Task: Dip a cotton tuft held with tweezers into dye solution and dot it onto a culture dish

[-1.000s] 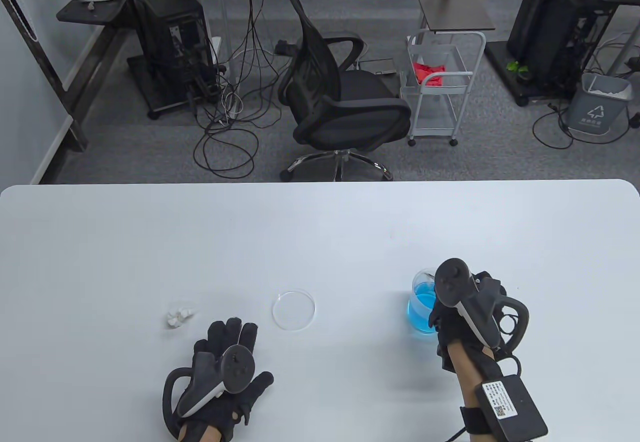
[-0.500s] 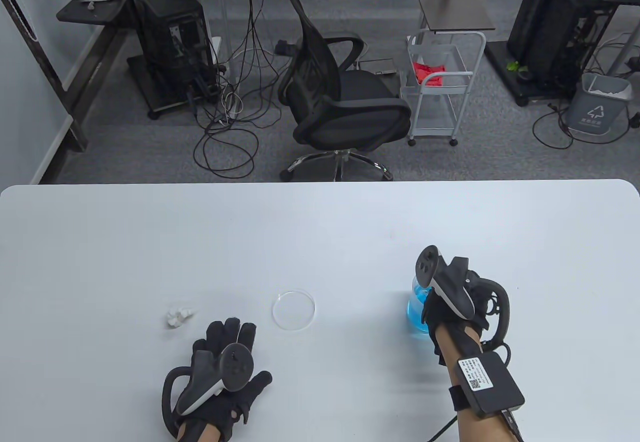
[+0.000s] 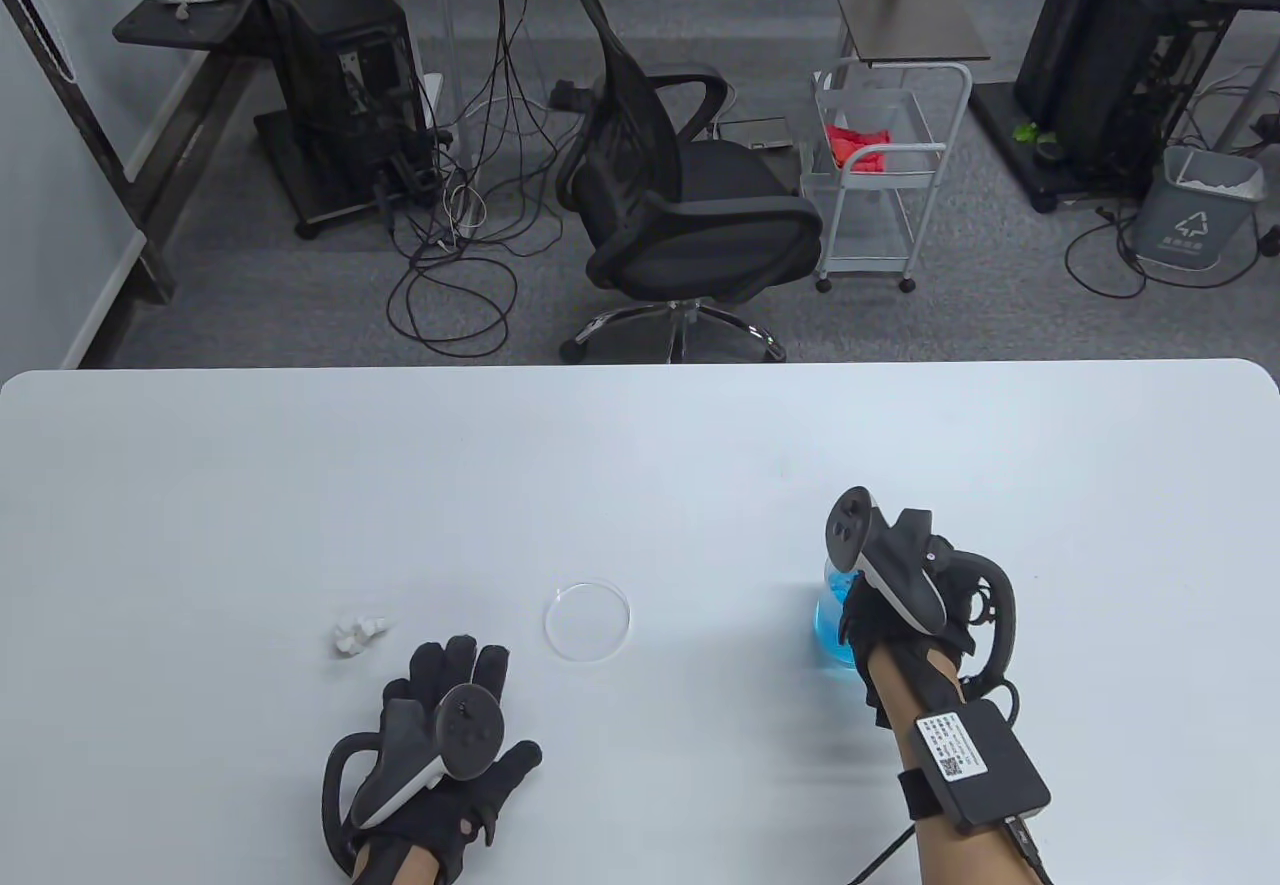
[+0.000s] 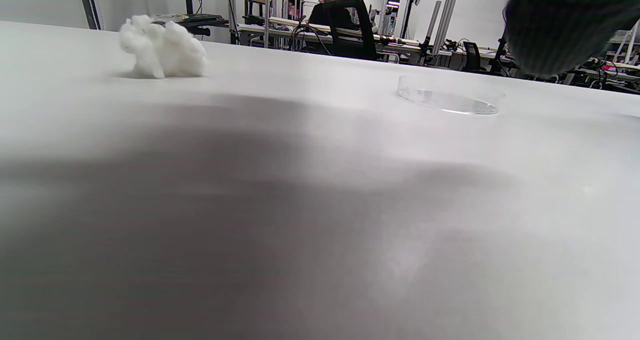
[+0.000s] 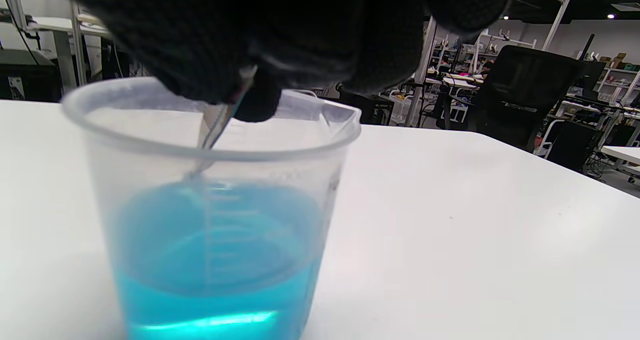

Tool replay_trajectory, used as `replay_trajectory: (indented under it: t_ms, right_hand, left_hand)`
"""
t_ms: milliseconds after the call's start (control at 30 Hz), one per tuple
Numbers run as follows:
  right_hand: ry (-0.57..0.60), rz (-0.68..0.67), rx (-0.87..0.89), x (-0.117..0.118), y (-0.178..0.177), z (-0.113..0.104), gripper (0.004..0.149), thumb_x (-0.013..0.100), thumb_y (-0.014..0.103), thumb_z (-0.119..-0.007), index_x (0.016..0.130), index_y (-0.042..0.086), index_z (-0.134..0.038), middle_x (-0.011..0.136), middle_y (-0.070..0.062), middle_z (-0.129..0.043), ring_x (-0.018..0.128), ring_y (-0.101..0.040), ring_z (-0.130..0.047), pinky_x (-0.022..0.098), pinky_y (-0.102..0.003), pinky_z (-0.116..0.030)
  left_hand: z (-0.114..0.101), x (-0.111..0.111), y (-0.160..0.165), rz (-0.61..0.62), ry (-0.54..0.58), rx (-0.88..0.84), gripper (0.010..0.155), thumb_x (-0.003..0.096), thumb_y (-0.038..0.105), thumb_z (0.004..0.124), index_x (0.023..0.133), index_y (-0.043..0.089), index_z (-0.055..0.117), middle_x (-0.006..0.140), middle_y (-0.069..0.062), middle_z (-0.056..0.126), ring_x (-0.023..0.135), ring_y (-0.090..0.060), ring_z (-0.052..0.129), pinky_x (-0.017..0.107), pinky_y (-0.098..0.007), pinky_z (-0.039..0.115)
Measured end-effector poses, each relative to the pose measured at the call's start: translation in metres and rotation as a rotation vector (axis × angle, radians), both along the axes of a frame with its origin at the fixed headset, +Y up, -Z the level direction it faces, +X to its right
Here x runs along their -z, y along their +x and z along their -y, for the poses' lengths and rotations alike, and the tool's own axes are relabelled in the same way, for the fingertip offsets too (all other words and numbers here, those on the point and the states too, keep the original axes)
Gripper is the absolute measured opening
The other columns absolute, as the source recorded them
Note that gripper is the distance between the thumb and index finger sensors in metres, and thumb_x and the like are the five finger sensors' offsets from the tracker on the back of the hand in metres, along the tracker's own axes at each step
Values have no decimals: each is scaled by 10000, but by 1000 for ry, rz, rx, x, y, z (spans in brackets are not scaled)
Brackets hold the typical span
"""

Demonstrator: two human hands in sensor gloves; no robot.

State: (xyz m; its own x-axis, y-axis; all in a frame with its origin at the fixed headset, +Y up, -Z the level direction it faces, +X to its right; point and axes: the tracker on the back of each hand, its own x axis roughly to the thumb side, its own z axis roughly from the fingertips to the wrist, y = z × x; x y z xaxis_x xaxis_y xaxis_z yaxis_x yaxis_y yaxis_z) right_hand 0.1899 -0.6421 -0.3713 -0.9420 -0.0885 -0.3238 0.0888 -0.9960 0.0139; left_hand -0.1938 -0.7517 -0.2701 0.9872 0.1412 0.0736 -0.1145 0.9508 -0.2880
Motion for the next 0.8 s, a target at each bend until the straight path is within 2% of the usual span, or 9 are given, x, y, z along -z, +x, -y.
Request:
replay_trajectory:
  t_ms: [367,800]
  right_hand:
    - [116,-52,125,-30,18,-12,317,388,306,-944,681,197,-1001,459,-4,-991,667,-225,-931,612,-572,-652]
    - [123,-115,216,-43,20,-12,317,392,315,-938,679,197,-999,454,5,-991,659,-221,-935,602,-572,-660]
  left_hand:
    - [1,0,1,3,-9,2,931,467,773,617,1119,378,83,1183,35,11,1139,-330,61,800,-556,237]
    - [0,-1,1,-3,-1,4,937,464,773,624,1119,378,83,1183,35,14,1140,-330,62,804,-553,238]
